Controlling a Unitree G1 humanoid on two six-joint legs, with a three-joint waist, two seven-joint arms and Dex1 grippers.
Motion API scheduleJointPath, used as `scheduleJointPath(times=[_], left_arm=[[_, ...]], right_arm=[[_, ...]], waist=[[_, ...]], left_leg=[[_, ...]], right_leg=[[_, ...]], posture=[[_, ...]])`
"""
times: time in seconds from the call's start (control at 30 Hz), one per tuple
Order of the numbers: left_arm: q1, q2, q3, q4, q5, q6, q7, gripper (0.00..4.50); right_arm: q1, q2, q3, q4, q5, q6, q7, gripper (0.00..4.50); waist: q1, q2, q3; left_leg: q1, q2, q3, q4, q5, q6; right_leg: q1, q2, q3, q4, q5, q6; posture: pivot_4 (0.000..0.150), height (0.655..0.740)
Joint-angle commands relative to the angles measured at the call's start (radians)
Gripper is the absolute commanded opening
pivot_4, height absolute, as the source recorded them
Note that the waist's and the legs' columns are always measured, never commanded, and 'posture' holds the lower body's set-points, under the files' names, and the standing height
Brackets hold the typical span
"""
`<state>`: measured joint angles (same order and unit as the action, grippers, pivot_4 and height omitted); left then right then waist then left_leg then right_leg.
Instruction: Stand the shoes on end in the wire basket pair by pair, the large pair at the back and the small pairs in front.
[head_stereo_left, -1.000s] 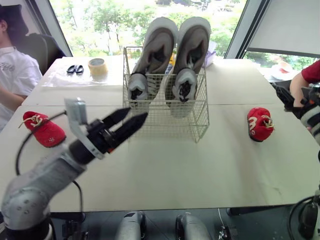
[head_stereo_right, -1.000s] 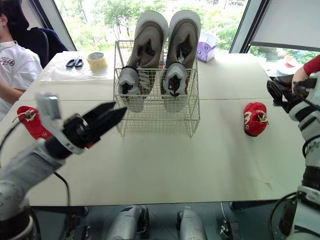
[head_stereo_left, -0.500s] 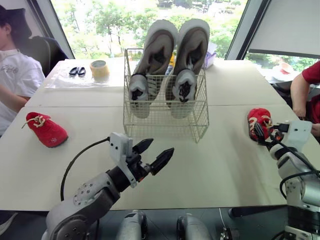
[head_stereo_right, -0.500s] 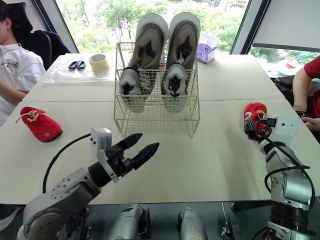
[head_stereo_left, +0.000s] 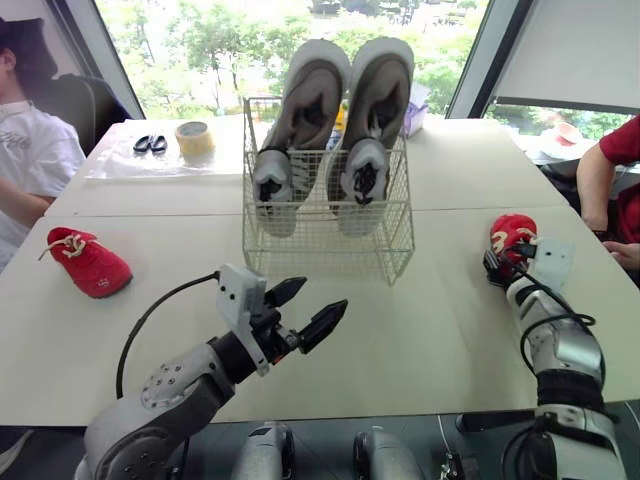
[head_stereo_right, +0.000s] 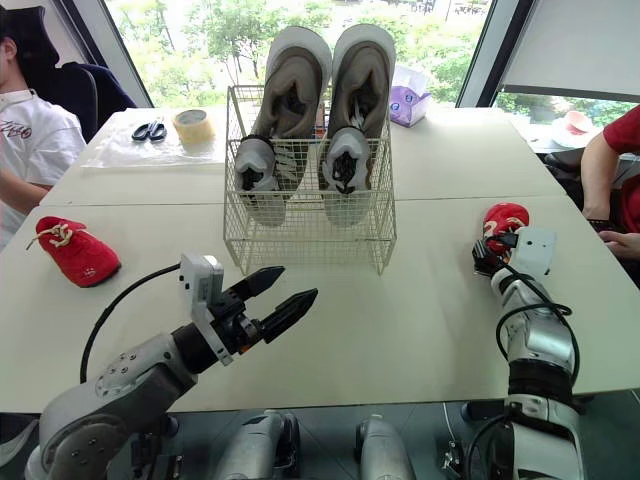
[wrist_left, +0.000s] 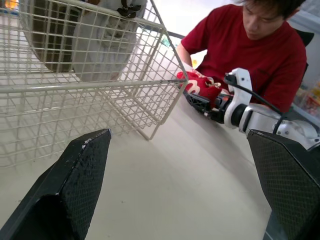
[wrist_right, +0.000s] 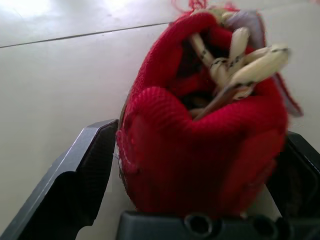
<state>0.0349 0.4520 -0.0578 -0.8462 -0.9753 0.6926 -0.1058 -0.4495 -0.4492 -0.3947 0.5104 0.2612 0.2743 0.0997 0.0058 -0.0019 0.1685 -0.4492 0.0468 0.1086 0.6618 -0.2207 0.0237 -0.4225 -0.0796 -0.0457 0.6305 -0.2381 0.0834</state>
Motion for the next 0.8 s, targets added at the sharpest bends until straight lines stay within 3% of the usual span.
scheduleJointPath(times=[0.03,0.13,0.2,0.27,0.37,0.43,0.53,0.67,0.8], left_arm=[[0.007,0.012,0.029,-0.033,-0.038,-0.001,-0.007,4.50],[0.014,0.030,0.048,-0.043,-0.082,0.005,-0.005,4.50],[0.024,0.050,0.080,-0.046,-0.149,0.007,-0.003,4.50],[0.014,0.107,0.199,-0.010,-0.338,-0.009,0.002,4.50],[-0.059,0.217,0.379,0.108,-0.606,-0.032,-0.040,4.50],[-0.123,0.287,0.457,0.202,-0.698,-0.021,-0.094,4.50],[-0.290,0.345,0.480,0.354,-0.762,-0.009,-0.128,4.50],[-0.481,0.374,0.472,0.501,-0.807,0.017,-0.160,4.50],[-0.636,0.368,0.459,0.614,-0.786,0.041,-0.207,4.50]], right_arm=[[-0.035,-0.013,-0.006,0.069,-0.023,-0.073,-0.015,3.62],[-0.045,-0.014,-0.004,0.106,-0.029,-0.098,-0.011,2.34],[-0.050,-0.026,-0.009,0.109,-0.032,-0.116,-0.016,2.29],[-0.112,-0.129,-0.023,0.081,-0.054,-0.191,0.008,2.29],[-0.291,-0.307,0.005,0.056,-0.080,-0.296,0.114,2.29],[-0.422,-0.388,0.051,0.038,-0.078,-0.343,0.234,2.29],[-0.580,-0.480,0.172,-0.007,-0.084,-0.399,0.511,2.29],[-0.746,-0.510,0.240,-0.089,-0.016,-0.371,0.753,2.29],[-0.814,-0.484,0.310,-0.254,0.058,-0.254,0.910,2.29]], waist=[[0.000,0.000,0.000],[-0.001,0.000,0.000],[-0.001,0.000,0.000],[0.000,0.002,0.001],[0.003,0.022,0.009],[-0.003,0.030,0.013],[-0.018,0.027,0.014],[-0.024,0.002,0.011],[-0.020,0.002,0.012]], left_leg=[[0.000,0.000,0.000,0.000,0.000,0.000],[0.000,0.000,0.000,0.000,0.000,0.000],[0.000,0.000,0.000,0.000,0.000,0.000],[0.001,0.000,0.000,0.000,0.000,0.000],[-0.004,-0.002,0.000,0.001,0.000,0.001],[-0.006,-0.004,0.002,0.002,0.000,0.001],[-0.005,-0.004,0.001,-0.001,0.000,0.001],[0.007,-0.001,0.001,-0.014,0.000,-0.002],[0.005,0.001,0.003,-0.013,0.001,-0.006]], right_leg=[[0.000,0.000,0.000,0.000,0.000,0.000],[0.001,0.000,0.000,0.000,0.000,0.000],[0.001,0.000,0.000,0.000,0.000,0.000],[0.001,0.000,0.000,0.000,0.000,0.000],[-0.003,-0.003,0.001,0.000,0.000,0.000],[-0.008,-0.003,0.004,0.001,0.000,0.001],[-0.007,0.002,0.004,0.001,-0.001,0.004],[-0.001,0.006,0.003,0.000,-0.002,0.005],[-0.003,0.004,0.004,0.000,-0.002,0.005]], posture=[[0.150,0.7351],[0.150,0.7351],[0.150,0.7351],[0.150,0.7351],[0.150,0.7351],[0.150,0.7351],[0.150,0.7351],[0.150,0.7351],[0.150,0.7351]])
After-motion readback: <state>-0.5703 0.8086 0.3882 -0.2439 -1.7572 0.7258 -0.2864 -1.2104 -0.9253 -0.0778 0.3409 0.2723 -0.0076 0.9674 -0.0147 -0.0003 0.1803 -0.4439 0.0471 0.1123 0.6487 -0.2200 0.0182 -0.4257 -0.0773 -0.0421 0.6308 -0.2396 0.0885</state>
